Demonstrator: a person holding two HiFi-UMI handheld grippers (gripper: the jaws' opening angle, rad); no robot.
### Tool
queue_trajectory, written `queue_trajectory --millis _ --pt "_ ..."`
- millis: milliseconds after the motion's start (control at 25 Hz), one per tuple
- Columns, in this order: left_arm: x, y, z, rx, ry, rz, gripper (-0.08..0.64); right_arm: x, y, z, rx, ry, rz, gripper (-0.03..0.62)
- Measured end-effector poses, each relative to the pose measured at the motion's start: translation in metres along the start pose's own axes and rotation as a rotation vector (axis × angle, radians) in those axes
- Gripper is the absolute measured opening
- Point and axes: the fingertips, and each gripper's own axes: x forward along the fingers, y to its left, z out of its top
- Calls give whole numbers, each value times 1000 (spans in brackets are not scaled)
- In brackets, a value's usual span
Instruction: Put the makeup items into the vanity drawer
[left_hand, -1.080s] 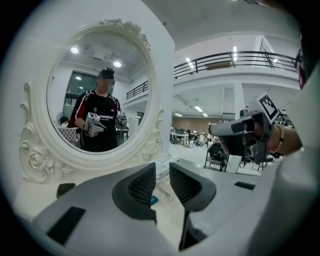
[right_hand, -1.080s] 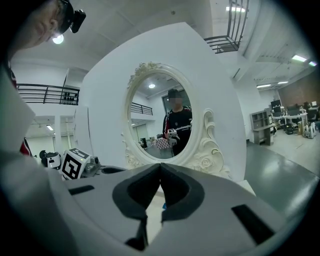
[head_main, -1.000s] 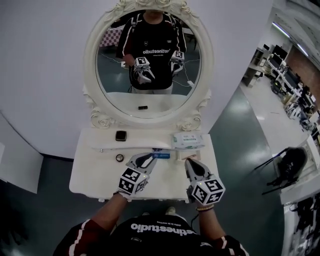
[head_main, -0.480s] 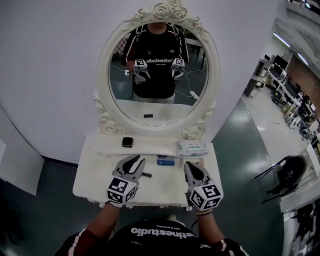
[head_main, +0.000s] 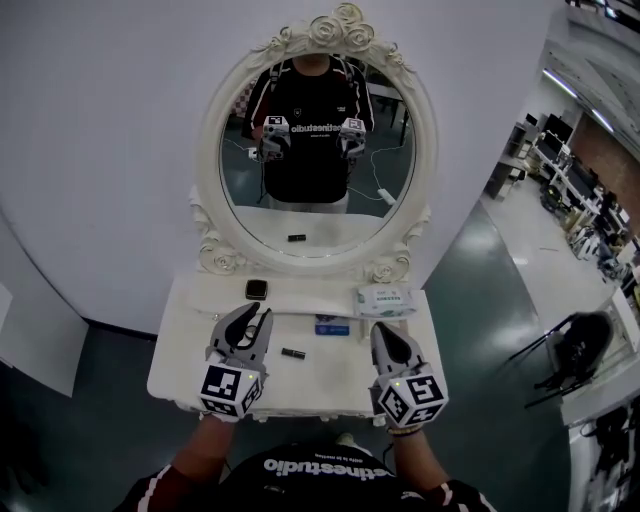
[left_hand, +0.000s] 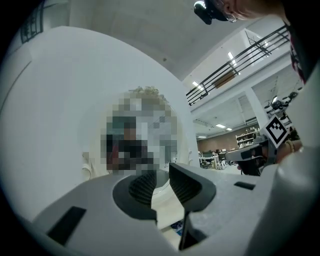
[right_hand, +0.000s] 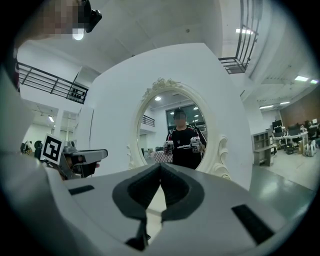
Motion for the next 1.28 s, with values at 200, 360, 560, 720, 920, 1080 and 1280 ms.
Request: queue_trajectory --millis 200,360,560,720,920,1080,1280 --pt "-5 -3 5 1 -6 28 60 -2 6 3 -1 -10 -10 -6" --pt "-7 -4 0 2 8 51 37 -2 7 6 -4 -12 -21 -6" --pt "-8 -10 -3 3 14 50 10 -3 10 5 0 -12 -22 -6" --pt "-7 -17 -2 6 12 32 6 -5 12 3 12 -12 -15 -6" --pt "-7 -24 0 -3 0 6 6 -8 18 2 10 -20 3 -8" --pt "-8 -27 0 -15 -8 -6 6 -9 24 2 -7 -19 15 -8" --pt "-9 -36 -3 -13 -7 -53 6 -10 25 -1 -4 -11 13 -8"
